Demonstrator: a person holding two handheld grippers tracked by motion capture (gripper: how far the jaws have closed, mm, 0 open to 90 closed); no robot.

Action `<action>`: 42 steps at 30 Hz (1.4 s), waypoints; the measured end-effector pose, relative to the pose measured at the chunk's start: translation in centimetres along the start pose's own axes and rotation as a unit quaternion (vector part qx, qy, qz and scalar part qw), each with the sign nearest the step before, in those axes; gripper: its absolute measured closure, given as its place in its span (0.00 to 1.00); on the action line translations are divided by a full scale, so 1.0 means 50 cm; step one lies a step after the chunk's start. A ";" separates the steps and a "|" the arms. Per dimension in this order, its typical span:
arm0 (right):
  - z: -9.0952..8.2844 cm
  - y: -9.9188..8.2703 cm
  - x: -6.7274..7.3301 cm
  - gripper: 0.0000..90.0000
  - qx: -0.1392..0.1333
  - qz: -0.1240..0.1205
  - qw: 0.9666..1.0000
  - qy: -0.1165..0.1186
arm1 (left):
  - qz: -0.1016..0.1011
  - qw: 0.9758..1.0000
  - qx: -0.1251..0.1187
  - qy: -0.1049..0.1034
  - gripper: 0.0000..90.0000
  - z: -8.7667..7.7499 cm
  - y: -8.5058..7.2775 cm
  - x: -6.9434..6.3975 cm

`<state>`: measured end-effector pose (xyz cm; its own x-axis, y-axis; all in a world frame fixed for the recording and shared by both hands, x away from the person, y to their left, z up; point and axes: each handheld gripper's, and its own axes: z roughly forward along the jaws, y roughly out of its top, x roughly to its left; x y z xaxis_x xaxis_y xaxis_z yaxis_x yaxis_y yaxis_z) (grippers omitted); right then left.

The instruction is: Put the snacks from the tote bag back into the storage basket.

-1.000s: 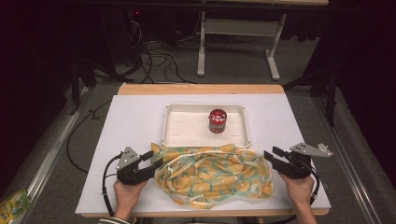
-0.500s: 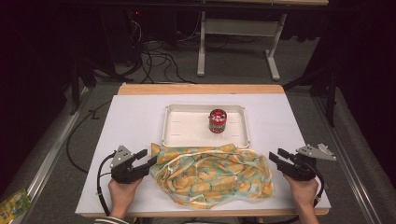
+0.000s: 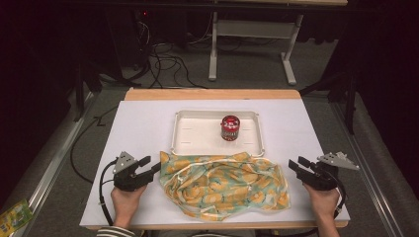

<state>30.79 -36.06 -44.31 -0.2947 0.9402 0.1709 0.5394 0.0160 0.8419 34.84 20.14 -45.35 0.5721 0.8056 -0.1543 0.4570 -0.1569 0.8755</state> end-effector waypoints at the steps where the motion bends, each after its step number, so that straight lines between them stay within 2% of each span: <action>1: 0.001 -0.001 0.000 0.59 0.001 0.005 1.000 -0.002 | 0.001 1.000 0.000 0.007 0.54 0.000 -0.001 0.002; 13: 0.020 -0.007 -0.011 0.59 0.011 0.008 1.000 -0.011 | -0.018 0.999 0.005 0.027 0.54 0.013 -0.004 0.025; 42: 0.065 -0.019 -0.029 0.58 0.029 0.014 0.999 -0.041 | -0.038 0.997 0.035 0.054 0.54 0.054 -0.019 0.055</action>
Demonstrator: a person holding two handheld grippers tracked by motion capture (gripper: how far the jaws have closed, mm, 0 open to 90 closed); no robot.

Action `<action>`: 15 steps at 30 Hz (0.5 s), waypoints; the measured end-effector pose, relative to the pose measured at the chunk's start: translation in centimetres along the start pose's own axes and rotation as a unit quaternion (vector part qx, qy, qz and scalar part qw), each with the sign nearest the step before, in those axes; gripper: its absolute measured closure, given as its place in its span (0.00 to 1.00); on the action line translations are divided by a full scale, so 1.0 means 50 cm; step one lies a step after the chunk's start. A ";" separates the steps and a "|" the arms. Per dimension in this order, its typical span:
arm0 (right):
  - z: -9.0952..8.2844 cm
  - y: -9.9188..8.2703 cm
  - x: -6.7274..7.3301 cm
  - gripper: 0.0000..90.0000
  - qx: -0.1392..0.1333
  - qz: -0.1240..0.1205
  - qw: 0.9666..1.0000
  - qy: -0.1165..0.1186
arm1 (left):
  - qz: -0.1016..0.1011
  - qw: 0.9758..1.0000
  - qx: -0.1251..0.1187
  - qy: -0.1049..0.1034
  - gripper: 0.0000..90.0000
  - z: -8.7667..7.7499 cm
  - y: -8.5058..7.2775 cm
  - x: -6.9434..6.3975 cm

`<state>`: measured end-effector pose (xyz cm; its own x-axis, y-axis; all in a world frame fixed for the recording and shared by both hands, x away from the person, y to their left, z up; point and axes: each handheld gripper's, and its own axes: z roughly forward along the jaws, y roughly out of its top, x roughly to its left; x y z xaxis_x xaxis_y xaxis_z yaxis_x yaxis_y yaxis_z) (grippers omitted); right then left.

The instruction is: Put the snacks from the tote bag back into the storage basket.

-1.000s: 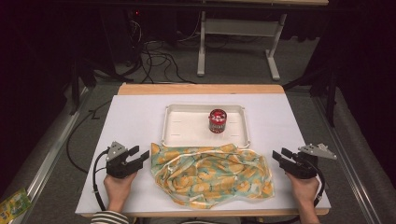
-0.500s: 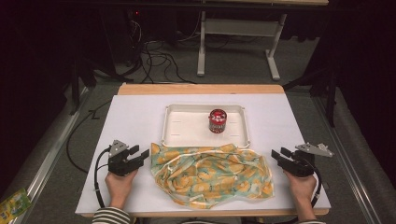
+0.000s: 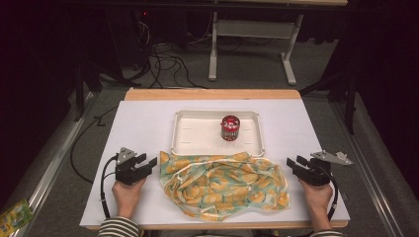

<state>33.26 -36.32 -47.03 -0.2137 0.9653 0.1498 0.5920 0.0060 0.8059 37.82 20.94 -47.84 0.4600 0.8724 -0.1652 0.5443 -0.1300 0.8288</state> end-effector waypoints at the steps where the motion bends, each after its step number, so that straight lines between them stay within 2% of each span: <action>1: 0.001 0.000 0.000 0.58 0.002 0.001 1.000 -0.001 | 0.000 1.000 0.001 0.001 0.54 0.001 -0.001 0.001; 15: 0.011 -0.005 -0.004 0.57 0.002 0.005 1.000 -0.013 | 0.000 1.000 0.009 0.010 0.53 0.010 -0.005 0.002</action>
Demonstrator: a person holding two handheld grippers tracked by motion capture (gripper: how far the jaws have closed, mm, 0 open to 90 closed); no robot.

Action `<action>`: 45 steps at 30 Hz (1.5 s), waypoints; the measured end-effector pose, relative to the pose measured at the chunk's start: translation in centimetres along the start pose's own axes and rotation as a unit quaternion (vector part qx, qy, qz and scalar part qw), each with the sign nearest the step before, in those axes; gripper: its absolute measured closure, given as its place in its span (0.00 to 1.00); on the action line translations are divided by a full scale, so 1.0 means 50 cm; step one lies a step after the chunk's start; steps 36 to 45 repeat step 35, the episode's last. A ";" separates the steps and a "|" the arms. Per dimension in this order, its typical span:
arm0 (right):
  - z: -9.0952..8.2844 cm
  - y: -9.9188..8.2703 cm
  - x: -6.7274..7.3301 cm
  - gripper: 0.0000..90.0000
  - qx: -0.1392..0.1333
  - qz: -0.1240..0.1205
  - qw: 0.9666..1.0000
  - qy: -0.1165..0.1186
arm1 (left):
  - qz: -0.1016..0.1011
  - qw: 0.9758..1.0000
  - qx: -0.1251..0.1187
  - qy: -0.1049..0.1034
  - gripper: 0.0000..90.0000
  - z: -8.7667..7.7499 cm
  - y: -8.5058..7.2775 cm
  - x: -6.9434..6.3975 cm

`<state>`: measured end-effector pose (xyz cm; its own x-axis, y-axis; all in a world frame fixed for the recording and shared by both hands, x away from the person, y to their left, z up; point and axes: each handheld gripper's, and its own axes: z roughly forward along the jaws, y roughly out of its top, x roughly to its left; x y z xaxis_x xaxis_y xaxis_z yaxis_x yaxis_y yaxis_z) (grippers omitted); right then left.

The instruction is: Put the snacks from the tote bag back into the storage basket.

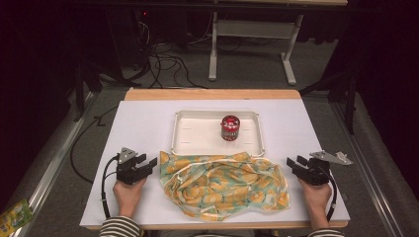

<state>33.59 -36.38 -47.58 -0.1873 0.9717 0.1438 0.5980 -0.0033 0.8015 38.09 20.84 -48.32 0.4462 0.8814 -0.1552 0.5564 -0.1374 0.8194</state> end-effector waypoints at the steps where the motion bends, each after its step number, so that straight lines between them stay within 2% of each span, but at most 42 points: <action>1: 0.001 0.000 0.000 0.57 0.001 -0.003 1.000 0.000 | 0.000 1.000 0.001 0.001 0.53 0.000 0.000 0.000; 3: 0.002 0.000 0.000 0.57 0.003 -0.008 1.000 -0.003 | -0.001 1.000 0.001 0.002 0.53 0.000 -0.001 0.000; 12: 0.004 -0.002 0.003 0.54 0.010 -0.002 1.000 -0.012 | 0.003 1.000 0.001 0.007 0.51 0.002 -0.002 -0.003; 17: 0.007 -0.003 0.009 0.53 0.015 -0.013 1.000 -0.025 | 0.013 1.000 0.004 0.011 0.50 0.003 -0.003 -0.007; 21: 0.007 -0.003 0.009 0.51 0.016 -0.008 0.999 -0.028 | 0.015 1.000 0.004 0.013 0.49 0.003 -0.004 -0.008; 25: 0.006 -0.004 0.008 0.50 0.015 -0.006 0.999 -0.030 | 0.020 1.000 0.005 0.014 0.49 0.002 -0.004 -0.011; 45: 0.007 -0.003 0.007 0.50 0.016 -0.006 0.999 -0.031 | 0.017 1.000 0.005 0.011 0.49 0.002 -0.005 -0.010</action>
